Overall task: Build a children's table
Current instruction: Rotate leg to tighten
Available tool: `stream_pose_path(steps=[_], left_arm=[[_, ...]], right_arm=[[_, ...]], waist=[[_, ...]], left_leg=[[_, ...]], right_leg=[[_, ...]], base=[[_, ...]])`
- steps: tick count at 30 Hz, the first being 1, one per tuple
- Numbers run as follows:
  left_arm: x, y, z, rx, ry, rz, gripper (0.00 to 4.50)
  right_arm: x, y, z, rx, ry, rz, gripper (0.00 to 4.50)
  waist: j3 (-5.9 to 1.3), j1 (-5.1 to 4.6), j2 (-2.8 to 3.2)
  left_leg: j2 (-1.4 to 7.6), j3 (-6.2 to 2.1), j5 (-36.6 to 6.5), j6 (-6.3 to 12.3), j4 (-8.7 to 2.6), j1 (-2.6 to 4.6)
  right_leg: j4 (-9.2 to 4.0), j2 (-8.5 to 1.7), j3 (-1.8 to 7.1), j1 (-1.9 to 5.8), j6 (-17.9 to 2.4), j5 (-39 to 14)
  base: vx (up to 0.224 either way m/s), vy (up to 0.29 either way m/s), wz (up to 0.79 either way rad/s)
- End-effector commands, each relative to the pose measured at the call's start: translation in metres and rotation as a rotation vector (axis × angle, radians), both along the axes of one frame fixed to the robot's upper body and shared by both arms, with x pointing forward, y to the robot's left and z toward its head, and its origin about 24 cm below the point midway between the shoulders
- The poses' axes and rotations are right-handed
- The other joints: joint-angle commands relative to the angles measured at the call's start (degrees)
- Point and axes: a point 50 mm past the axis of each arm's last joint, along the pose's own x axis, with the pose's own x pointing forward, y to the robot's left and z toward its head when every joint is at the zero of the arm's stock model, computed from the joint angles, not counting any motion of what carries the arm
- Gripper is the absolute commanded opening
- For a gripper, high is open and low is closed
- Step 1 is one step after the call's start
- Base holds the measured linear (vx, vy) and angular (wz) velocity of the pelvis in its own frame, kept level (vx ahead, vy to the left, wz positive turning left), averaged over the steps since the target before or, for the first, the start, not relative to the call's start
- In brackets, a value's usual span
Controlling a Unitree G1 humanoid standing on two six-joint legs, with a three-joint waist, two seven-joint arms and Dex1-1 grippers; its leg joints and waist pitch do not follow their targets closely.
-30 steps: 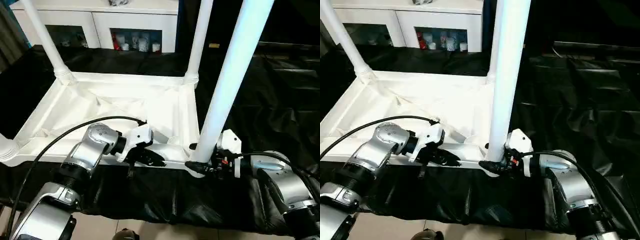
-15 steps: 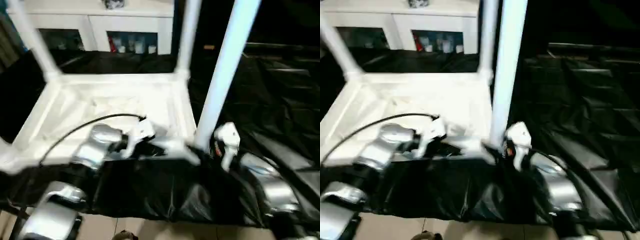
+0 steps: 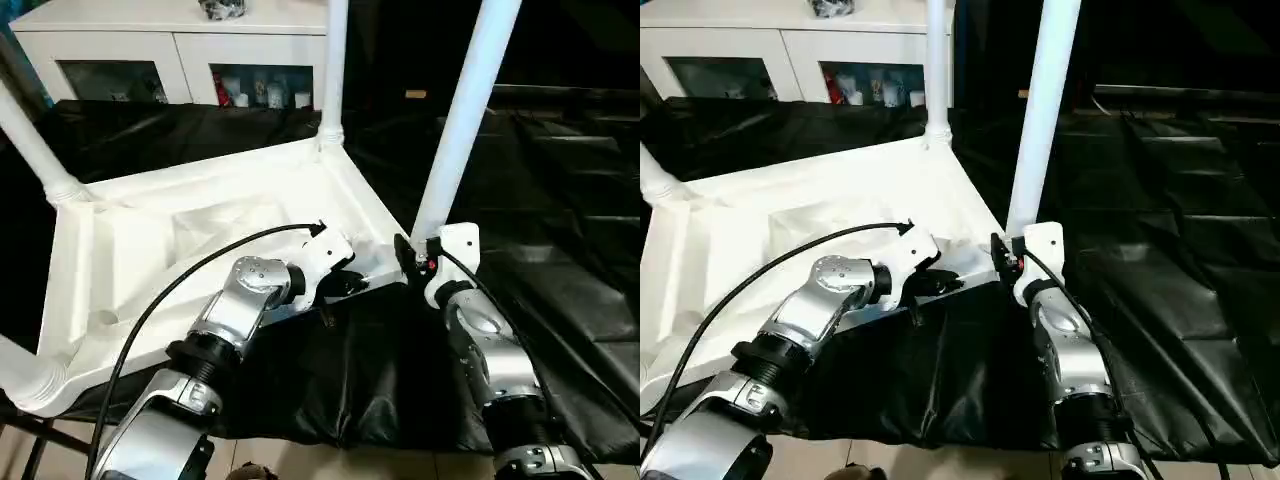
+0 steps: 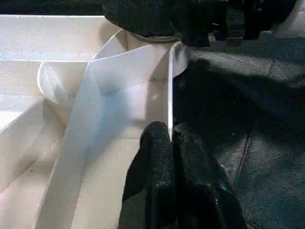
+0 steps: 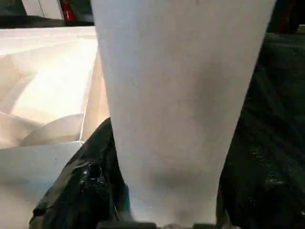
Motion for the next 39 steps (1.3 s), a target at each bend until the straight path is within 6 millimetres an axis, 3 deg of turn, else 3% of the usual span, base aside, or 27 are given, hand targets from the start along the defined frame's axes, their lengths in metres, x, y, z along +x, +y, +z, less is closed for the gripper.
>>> stream_pose_path(steps=[1, 5, 9, 18, 22, 24, 26, 27, 39], left_arm=[[-0.013, -0.020, 0.000, -0.054, 0.014, -0.120, 0.00], [-0.012, -0.002, 0.000, -0.039, 0.013, -0.149, 0.00], [-0.013, 0.012, 0.002, -0.030, 0.018, -0.202, 0.00], [-0.015, 0.042, 0.007, 0.029, 0.058, -0.342, 0.00], [-0.015, 0.048, 0.007, 0.047, 0.072, -0.379, 0.00], [-0.015, 0.050, 0.008, 0.051, 0.078, -0.395, 0.00], [-0.014, 0.050, 0.009, 0.052, 0.081, -0.408, 0.00], [-0.014, 0.050, 0.009, 0.052, 0.081, -0.409, 0.00], [-0.012, 0.053, 0.010, 0.050, 0.092, -0.422, 0.00]], right_arm=[[-0.005, 0.028, -0.009, 0.030, 0.050, 0.148, 3.07], [-0.008, 0.018, -0.002, -0.035, 0.005, 0.237, 3.47], [-0.013, 0.009, 0.002, -0.099, -0.017, 0.340, 3.47], [-0.046, 0.001, 0.012, -0.150, 0.001, 0.845, 3.47], [-0.055, 0.000, 0.017, -0.134, 0.029, 0.998, 3.47], [-0.057, 0.001, 0.018, -0.131, 0.045, 1.054, 3.23], [-0.059, 0.002, 0.019, -0.128, 0.062, 1.114, 3.15], [-0.059, 0.002, 0.020, -0.125, 0.068, 1.130, 2.99], [-0.069, 0.005, 0.015, -0.093, 0.151, 1.236, 2.16]], waist=[[-2.78, -0.03, -0.31], [-2.96, 0.00, -0.27], [-2.97, 0.10, -0.39], [-2.96, 0.36, -0.72], [-2.67, 0.46, -0.94], [-2.64, 0.56, -0.91], [-2.62, 0.60, -1.39], [-2.59, 0.73, -1.24], [-2.75, 1.51, -1.52]], left_leg=[[1.96, -0.61, -12.90, 2.30, -3.90, 0.11], [1.90, -0.49, -11.47, 3.18, -3.62, 0.03], [1.97, -0.41, -9.79, 4.24, -3.40, -0.01], [2.16, -0.27, -7.75, 7.72, -2.80, 0.05], [2.36, -0.26, -8.74, 7.76, -2.94, -0.09], [2.42, -0.27, -9.88, 7.03, -3.00, 0.01], [2.41, -0.25, -9.84, 6.76, -3.03, -0.01], [2.44, -0.23, -9.89, 6.74, -3.00, 0.11], [2.42, -0.23, -7.52, 7.09, -2.78, 0.06]], right_leg=[[-4.53, -3.08, 2.45, 2.08, -11.25, -8.97], [-4.31, -3.04, 2.42, 2.25, -11.77, -6.81], [-4.05, -3.08, 2.43, 2.39, -12.55, -5.15], [-3.33, -2.91, 2.32, 2.50, -14.65, 0.20], [-3.40, -2.96, 2.21, 2.35, -14.99, -2.05], [-3.58, -3.14, 2.30, 2.27, -14.97, -4.63], [-3.61, -3.20, 2.33, 2.27, -14.82, -5.72], [-3.65, -3.24, 2.36, 2.15, -14.87, -6.20], [-3.17, -3.23, 2.28, 2.23, -15.23, -3.47]], base=[[0.000, 0.000, 0.00], [0.000, 0.000, 0.00], [0.000, 0.000, 0.00], [0.000, 0.000, 0.00], [0.000, 0.000, 0.00], [0.000, 0.000, 0.00], [0.000, 0.000, 0.00], [0.000, 0.000, 0.00], [0.000, 0.000, 0.00]])
